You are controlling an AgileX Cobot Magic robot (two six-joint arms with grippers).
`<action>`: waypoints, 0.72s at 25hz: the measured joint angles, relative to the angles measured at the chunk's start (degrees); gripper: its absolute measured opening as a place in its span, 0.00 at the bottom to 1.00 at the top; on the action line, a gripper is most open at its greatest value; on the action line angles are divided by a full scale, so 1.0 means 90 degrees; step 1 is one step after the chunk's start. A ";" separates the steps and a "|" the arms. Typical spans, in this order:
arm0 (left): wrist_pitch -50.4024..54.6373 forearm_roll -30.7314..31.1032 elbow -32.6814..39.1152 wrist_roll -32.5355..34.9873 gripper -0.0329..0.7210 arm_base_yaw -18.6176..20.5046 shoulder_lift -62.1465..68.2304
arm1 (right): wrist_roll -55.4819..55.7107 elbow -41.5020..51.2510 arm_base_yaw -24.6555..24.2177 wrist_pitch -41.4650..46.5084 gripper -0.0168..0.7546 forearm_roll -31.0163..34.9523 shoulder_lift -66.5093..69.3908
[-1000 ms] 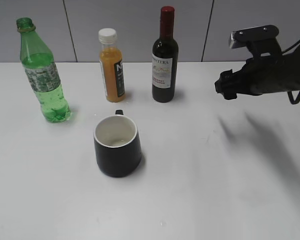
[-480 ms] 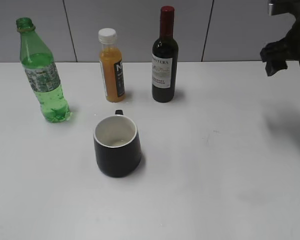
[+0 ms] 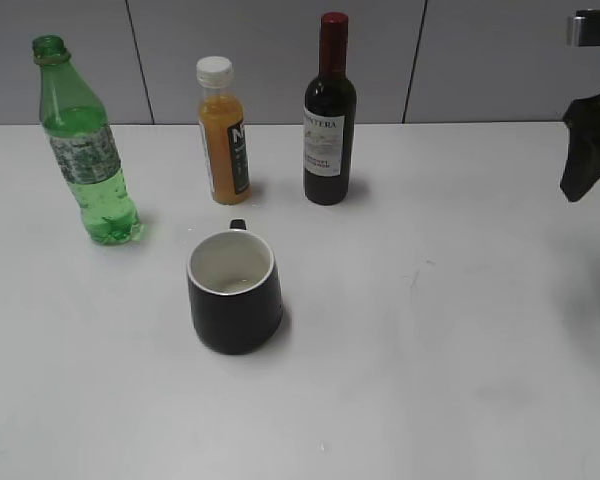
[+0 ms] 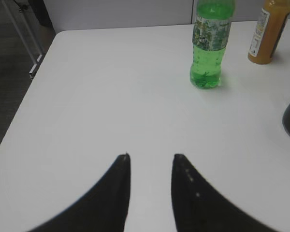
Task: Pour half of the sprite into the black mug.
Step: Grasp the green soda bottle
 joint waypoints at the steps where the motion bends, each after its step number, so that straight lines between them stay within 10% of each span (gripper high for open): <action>1: 0.0000 0.0000 0.0000 0.0000 0.35 0.0000 0.0000 | -0.0014 0.0211 0.0001 0.0005 0.79 0.0061 -0.0199; 18: 0.0000 -0.0006 0.0000 0.0000 0.35 0.0000 0.0000 | -0.0038 0.4623 0.0001 -0.0900 0.79 0.0204 -0.5061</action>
